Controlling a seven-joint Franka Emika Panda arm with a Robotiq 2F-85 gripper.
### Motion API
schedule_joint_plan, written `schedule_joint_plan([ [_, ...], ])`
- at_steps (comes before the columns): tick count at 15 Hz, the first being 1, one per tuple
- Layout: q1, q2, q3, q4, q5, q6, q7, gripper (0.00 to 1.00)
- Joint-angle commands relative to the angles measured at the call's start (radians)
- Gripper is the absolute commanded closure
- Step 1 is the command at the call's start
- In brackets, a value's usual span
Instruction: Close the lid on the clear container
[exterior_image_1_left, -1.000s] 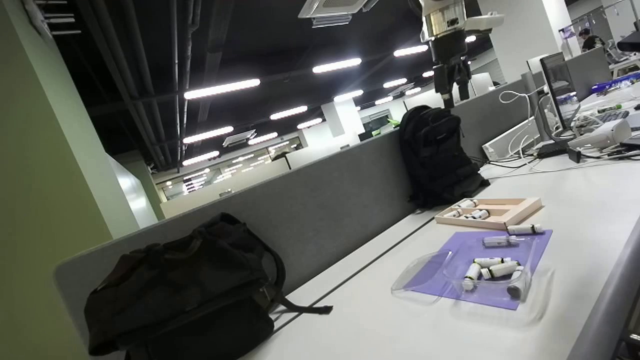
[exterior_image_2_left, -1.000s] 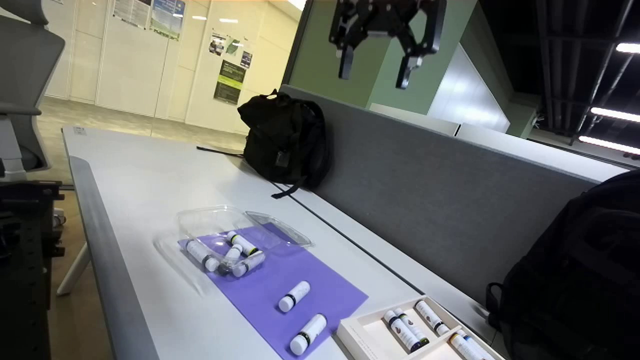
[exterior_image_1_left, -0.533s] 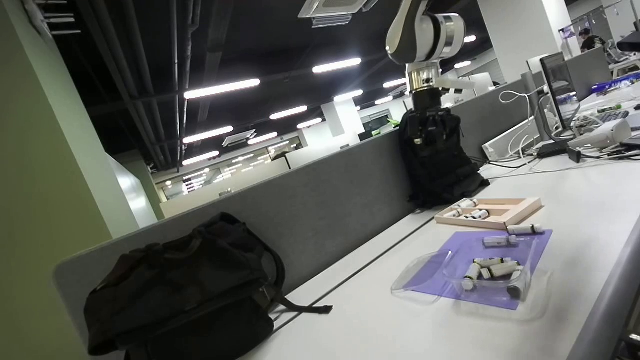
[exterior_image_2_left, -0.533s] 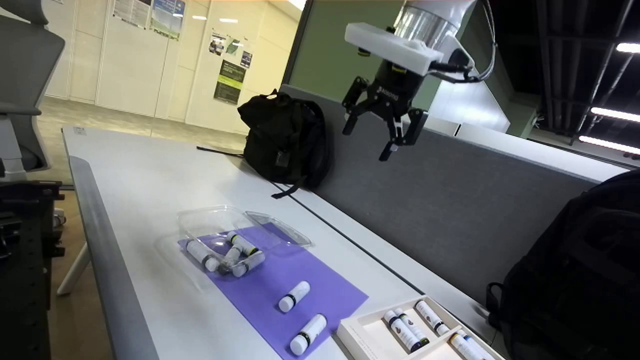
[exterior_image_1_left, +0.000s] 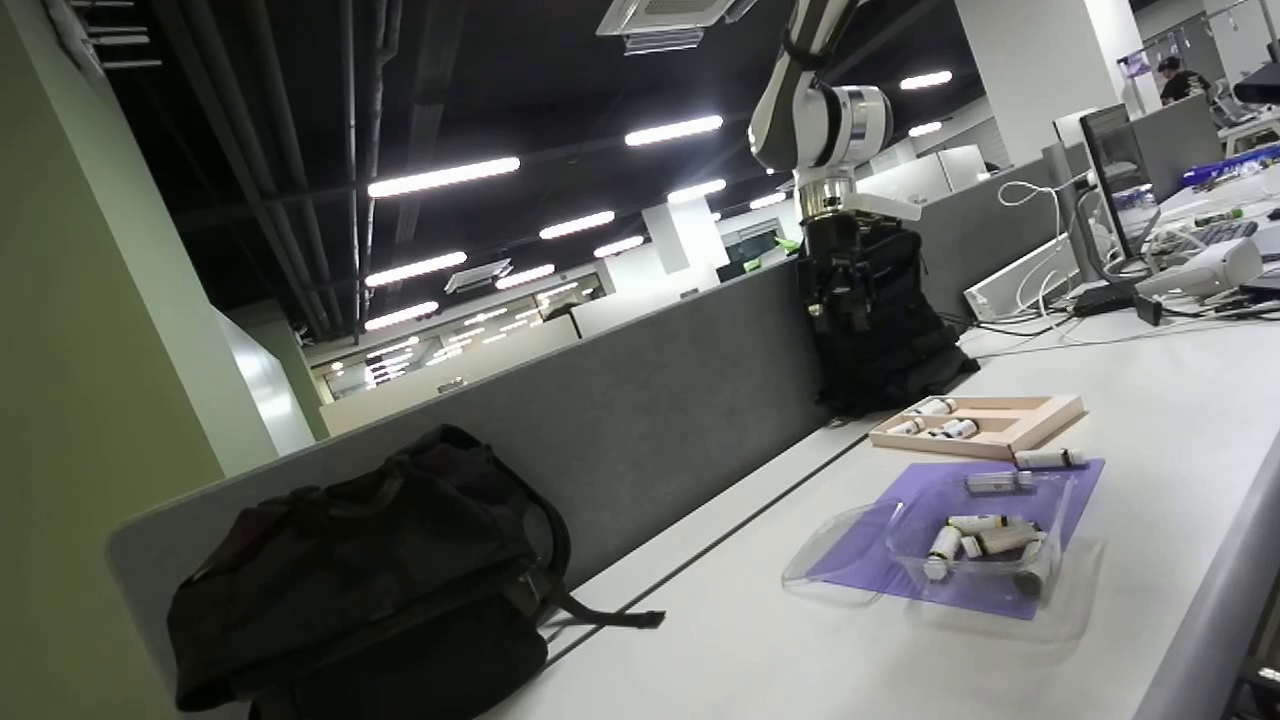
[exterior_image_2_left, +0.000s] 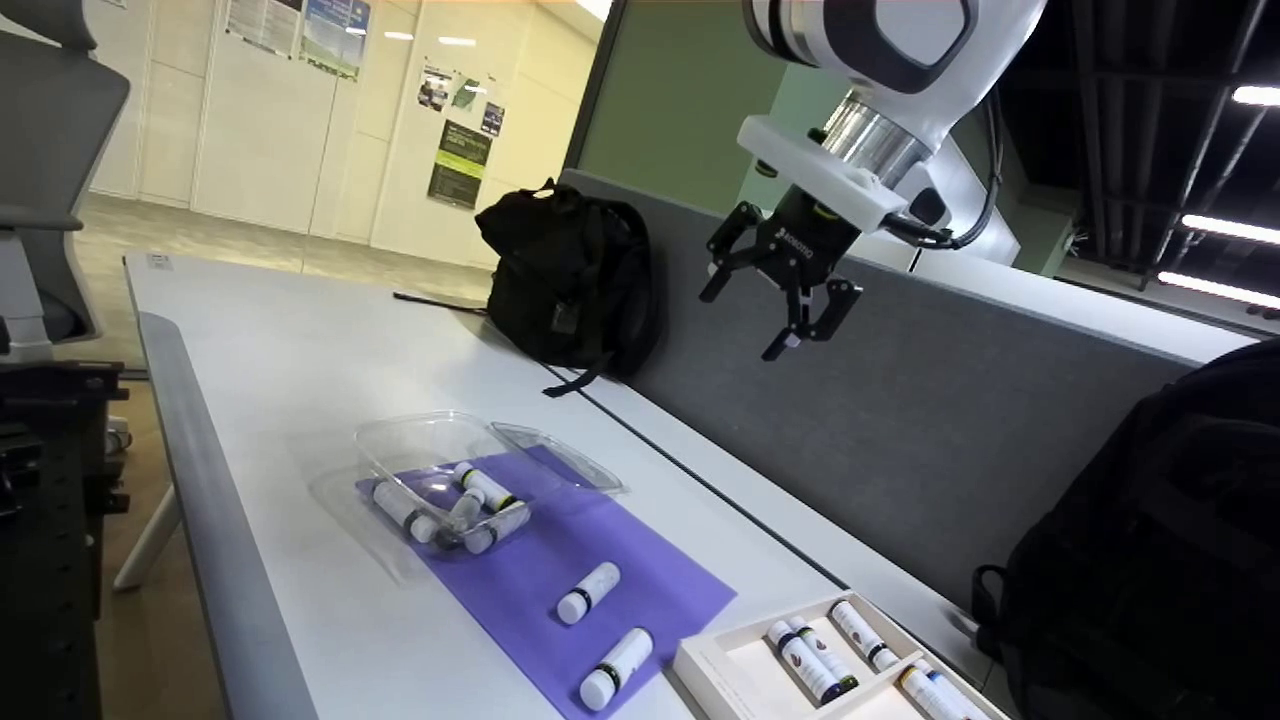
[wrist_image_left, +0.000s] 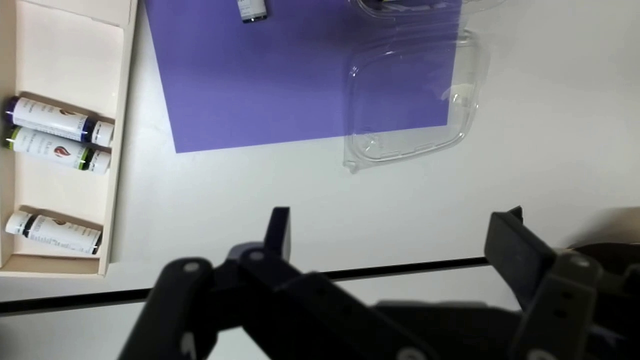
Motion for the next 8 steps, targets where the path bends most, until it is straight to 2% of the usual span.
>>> schedule_joint_plan([
  [1, -0.032, -0.004, 0.036, 0.0, -0.011, 0.001, 0.008, 0.0],
  [5, -0.031, -0.011, 0.035, -0.004, -0.011, 0.001, 0.007, 0.0],
  [8, -0.054, 0.01, 0.053, -0.014, 0.058, 0.104, -0.049, 0.0],
])
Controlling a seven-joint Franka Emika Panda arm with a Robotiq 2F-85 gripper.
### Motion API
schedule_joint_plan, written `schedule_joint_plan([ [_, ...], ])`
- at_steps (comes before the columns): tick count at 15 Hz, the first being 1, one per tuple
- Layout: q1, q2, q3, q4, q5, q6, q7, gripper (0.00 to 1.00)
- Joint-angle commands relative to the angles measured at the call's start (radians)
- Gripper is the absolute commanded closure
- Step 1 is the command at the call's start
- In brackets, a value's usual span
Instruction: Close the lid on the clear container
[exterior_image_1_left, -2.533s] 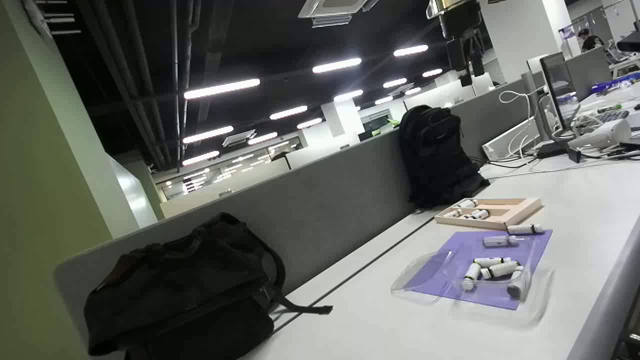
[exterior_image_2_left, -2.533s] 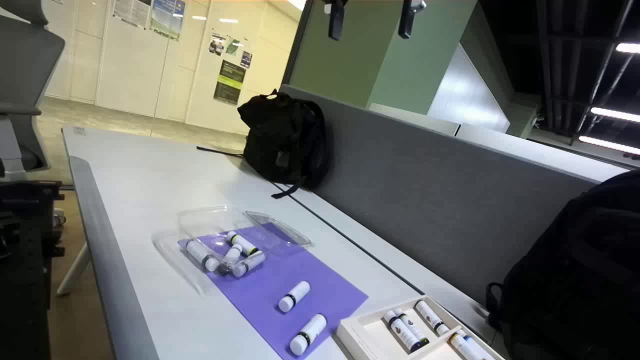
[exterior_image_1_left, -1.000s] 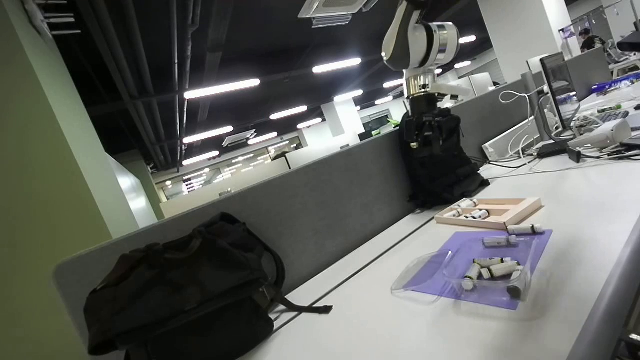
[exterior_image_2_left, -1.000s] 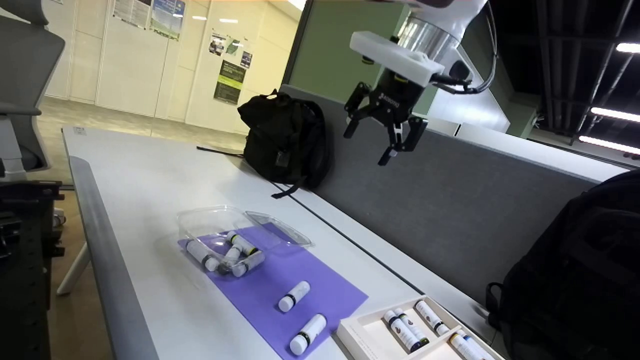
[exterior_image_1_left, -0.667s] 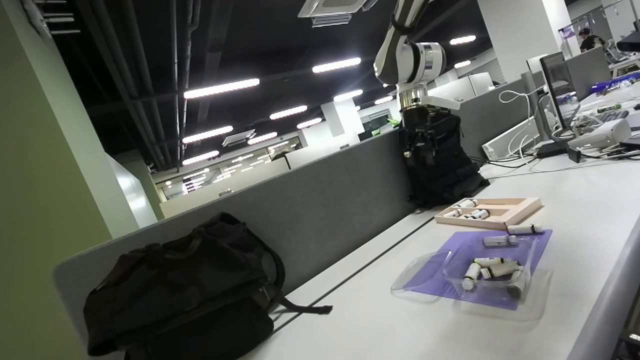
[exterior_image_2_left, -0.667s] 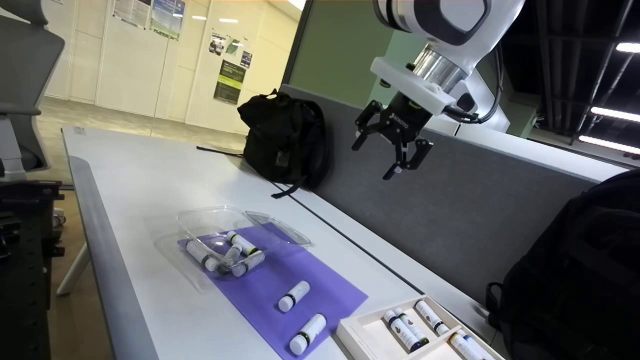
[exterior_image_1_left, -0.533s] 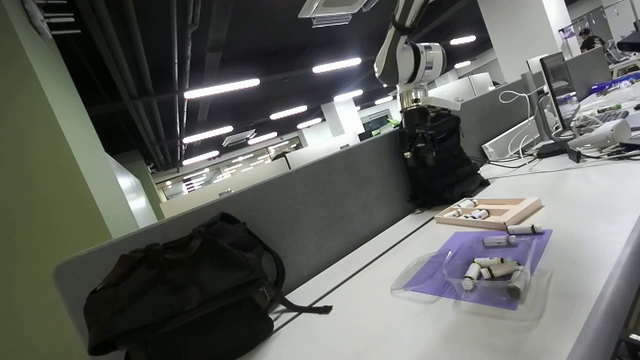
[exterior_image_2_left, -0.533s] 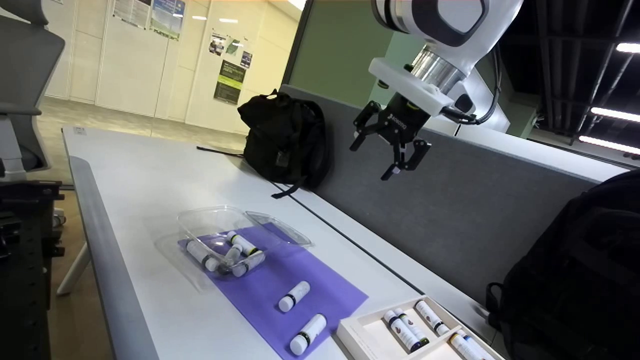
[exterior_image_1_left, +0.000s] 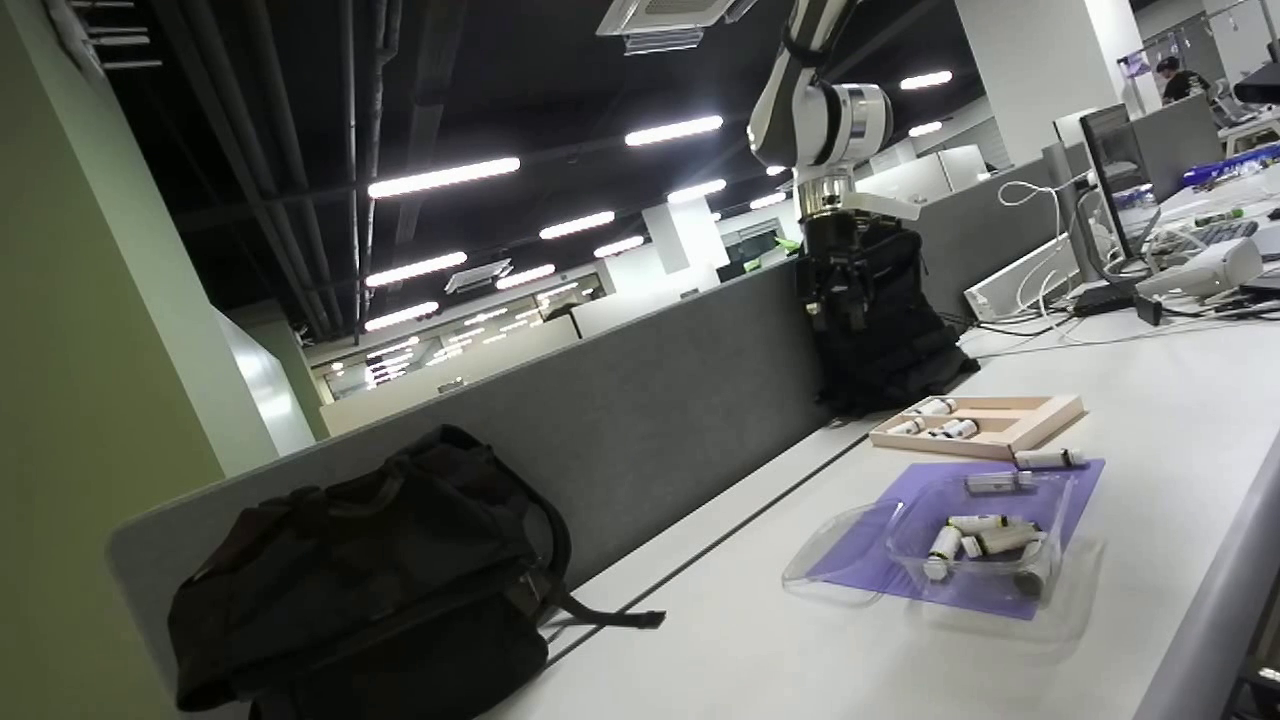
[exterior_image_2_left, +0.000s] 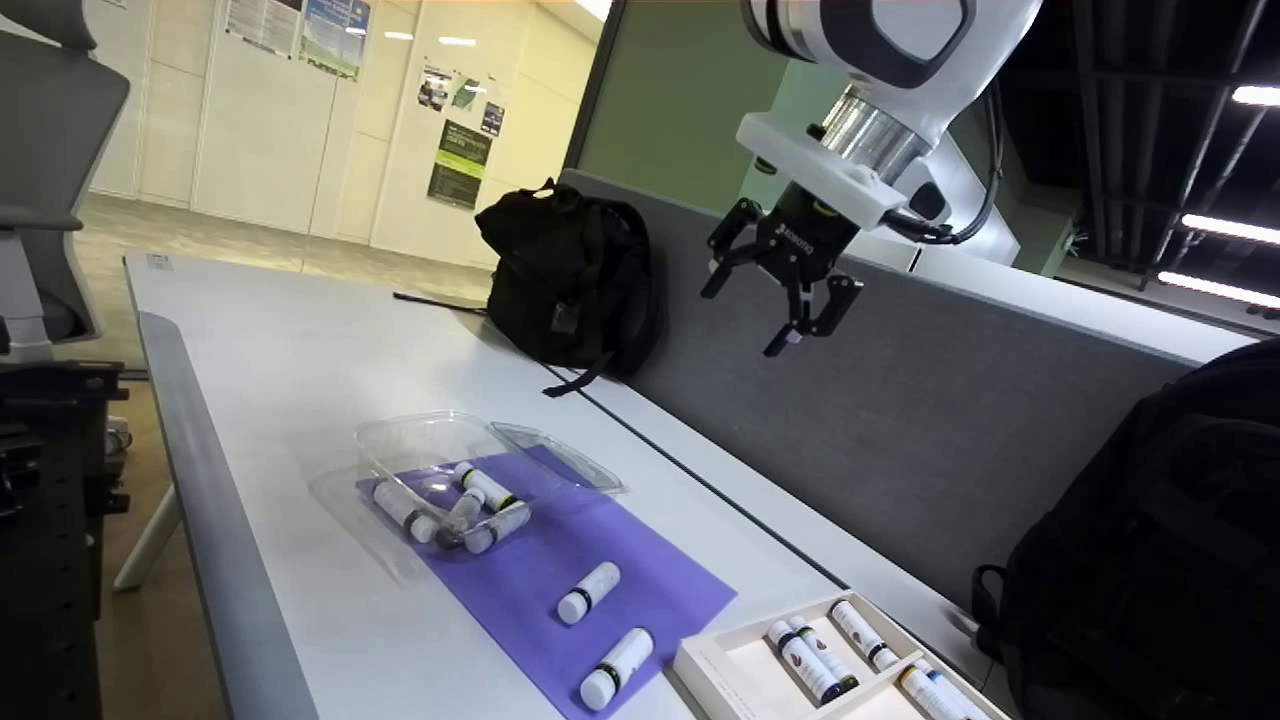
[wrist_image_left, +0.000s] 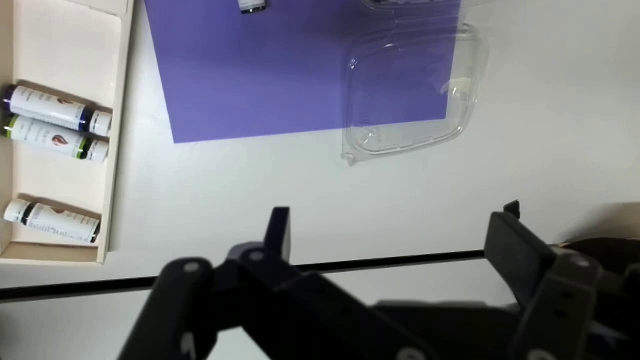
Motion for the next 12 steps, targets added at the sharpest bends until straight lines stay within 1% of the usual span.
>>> schedule_joint_plan([
  [1, -0.051, 0.058, 0.043, 0.011, 0.085, 0.131, -0.027, 0.0],
  [3, -0.088, 0.158, 0.066, 0.061, 0.146, 0.16, -0.051, 0.0],
  [4, -0.111, 0.201, 0.083, 0.083, 0.183, 0.154, -0.068, 0.0],
  [5, -0.141, 0.25, 0.108, 0.105, 0.234, 0.164, -0.113, 0.0],
  [8, -0.203, 0.41, 0.164, 0.204, 0.351, 0.131, -0.188, 0.0],
  [10, -0.222, 0.515, 0.189, 0.276, 0.386, 0.109, -0.236, 0.0],
  [12, -0.232, 0.587, 0.2, 0.34, 0.395, 0.045, -0.229, 0.0],
])
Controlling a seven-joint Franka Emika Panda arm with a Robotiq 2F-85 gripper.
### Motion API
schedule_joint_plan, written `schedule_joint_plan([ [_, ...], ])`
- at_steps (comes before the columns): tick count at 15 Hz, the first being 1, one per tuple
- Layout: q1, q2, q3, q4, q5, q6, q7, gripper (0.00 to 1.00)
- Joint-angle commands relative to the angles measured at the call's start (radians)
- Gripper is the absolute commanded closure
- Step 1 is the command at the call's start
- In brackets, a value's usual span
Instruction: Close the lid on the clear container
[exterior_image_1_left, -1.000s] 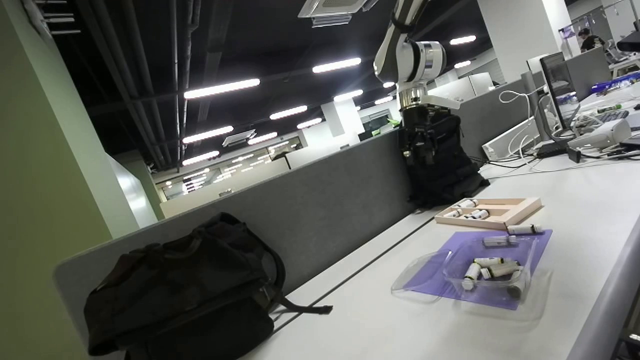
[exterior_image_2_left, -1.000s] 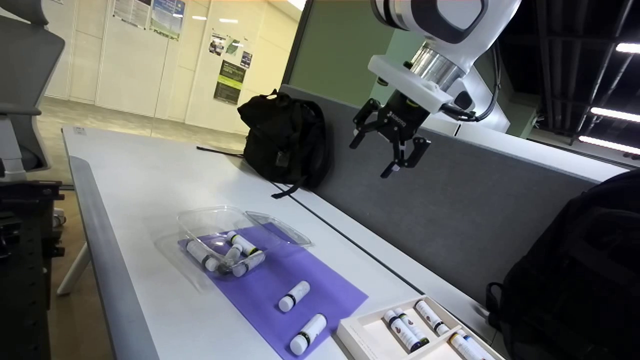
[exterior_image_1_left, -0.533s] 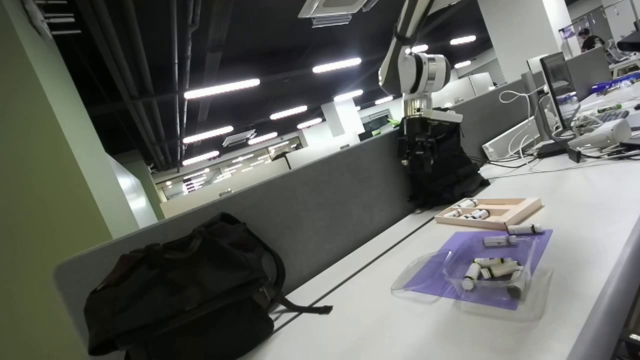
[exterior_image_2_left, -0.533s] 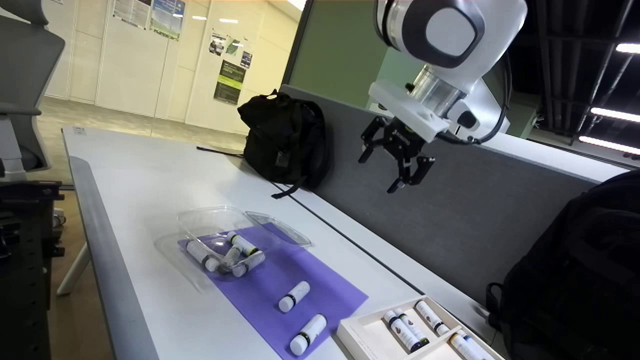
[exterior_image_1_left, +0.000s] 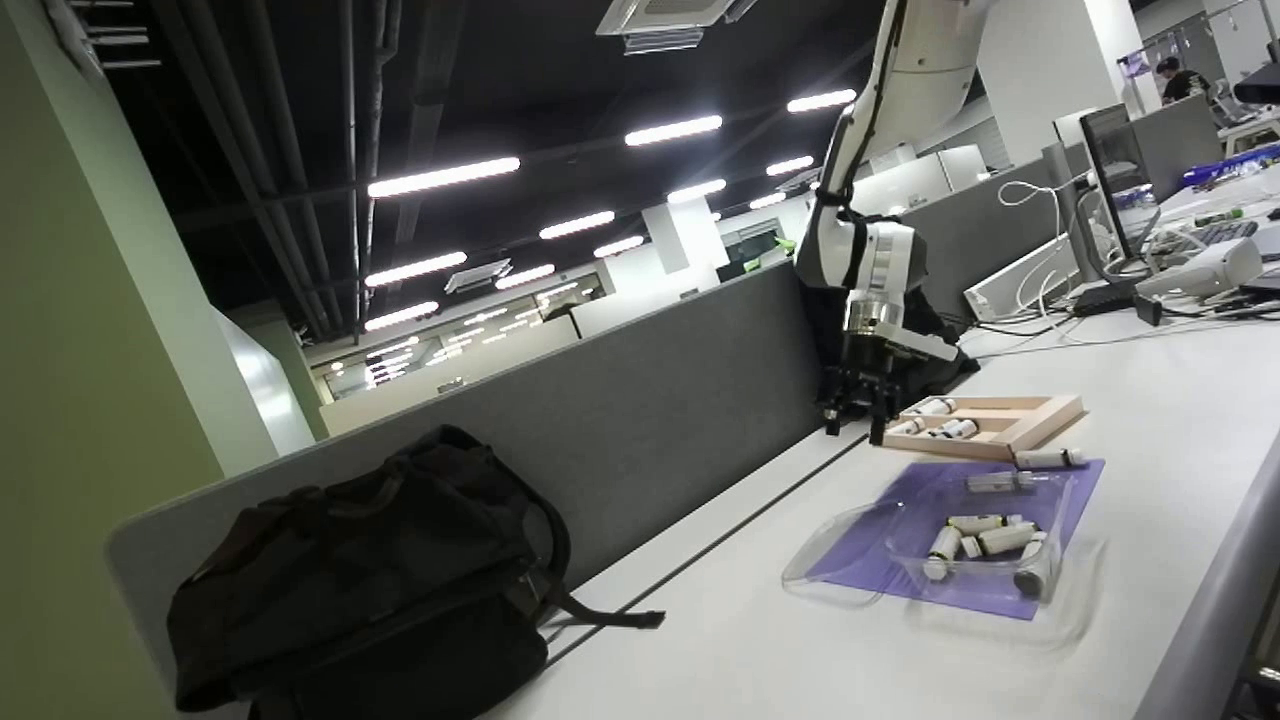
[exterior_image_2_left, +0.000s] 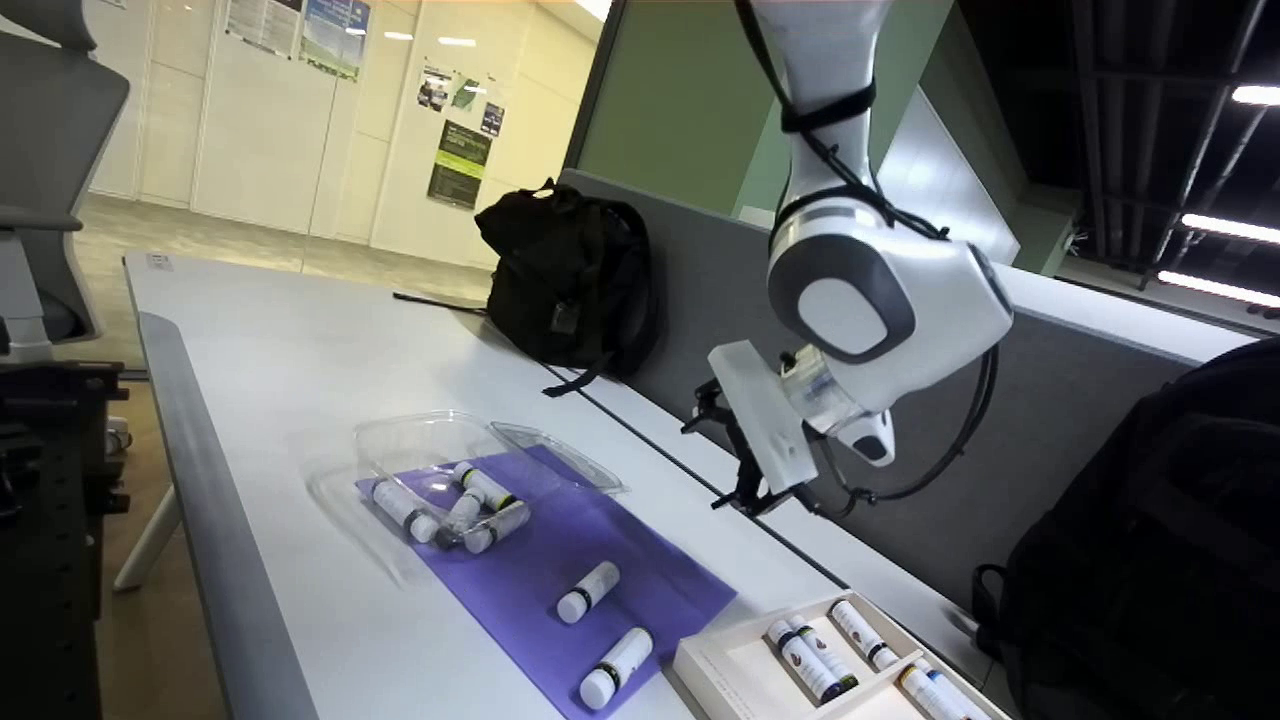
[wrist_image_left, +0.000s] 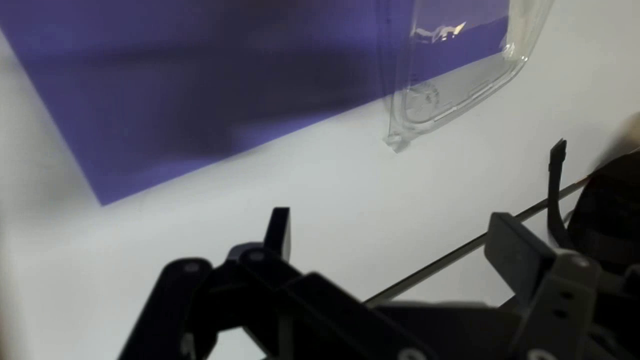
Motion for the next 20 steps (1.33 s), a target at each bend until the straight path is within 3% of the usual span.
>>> schedule_joint_plan([
  [1, -0.026, 0.158, 0.029, 0.175, 0.018, -0.128, 0.02, 0.0],
  [7, -0.011, 0.317, 0.019, 0.35, 0.006, -0.342, 0.141, 0.0],
  [20, -0.012, 0.453, 0.038, 0.53, 0.065, -0.556, 0.314, 0.0],
])
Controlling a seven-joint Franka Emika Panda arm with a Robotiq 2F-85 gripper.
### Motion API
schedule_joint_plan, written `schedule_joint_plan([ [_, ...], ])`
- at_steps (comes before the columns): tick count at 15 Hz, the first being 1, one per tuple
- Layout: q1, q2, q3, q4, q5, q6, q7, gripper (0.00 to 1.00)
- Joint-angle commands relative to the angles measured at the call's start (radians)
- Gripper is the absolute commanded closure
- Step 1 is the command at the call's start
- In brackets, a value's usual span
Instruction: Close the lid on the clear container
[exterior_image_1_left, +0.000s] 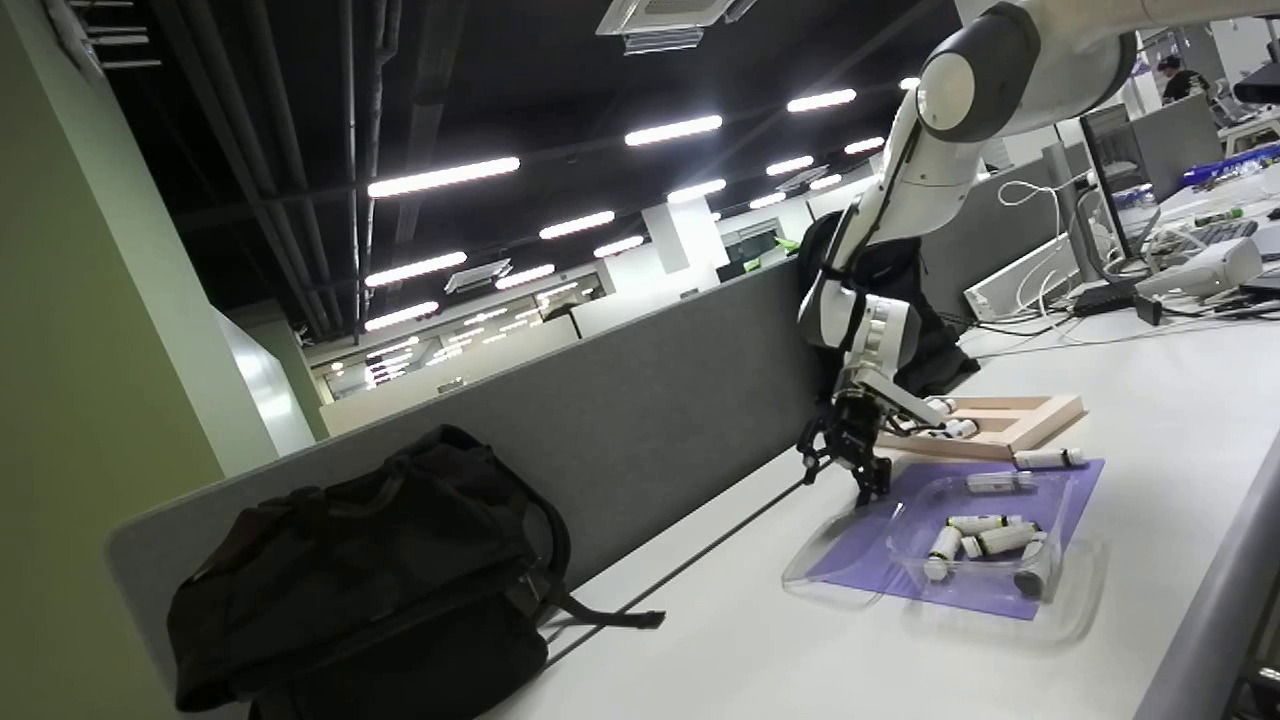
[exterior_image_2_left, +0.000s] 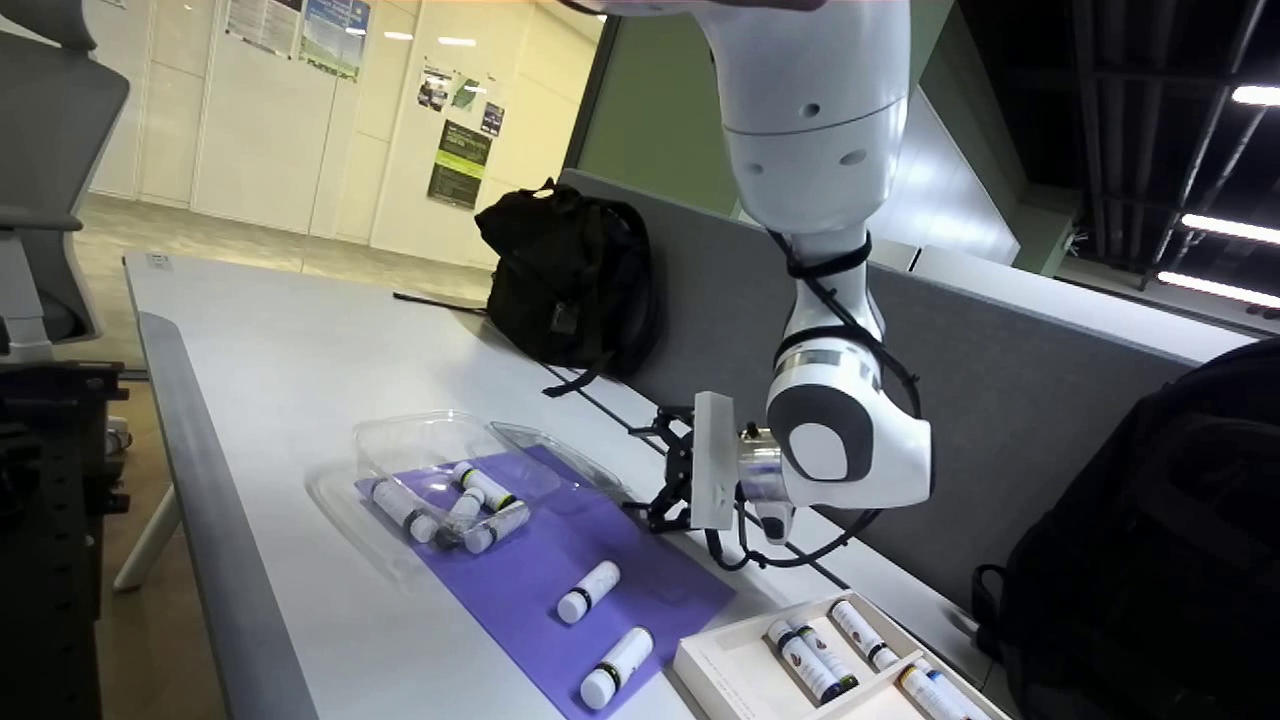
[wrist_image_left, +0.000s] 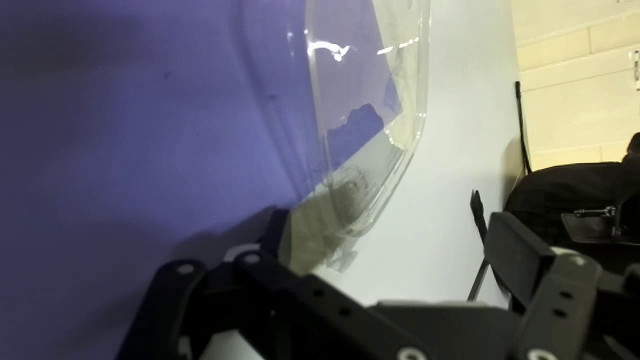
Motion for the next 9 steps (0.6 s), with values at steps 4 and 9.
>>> schedule_joint_plan([
  [4, -0.004, 0.076, 0.011, 0.104, 0.04, -0.097, 0.104, 0.0],
  [9, -0.02, 0.114, 0.018, 0.142, 0.105, -0.162, 0.131, 0.0],
])
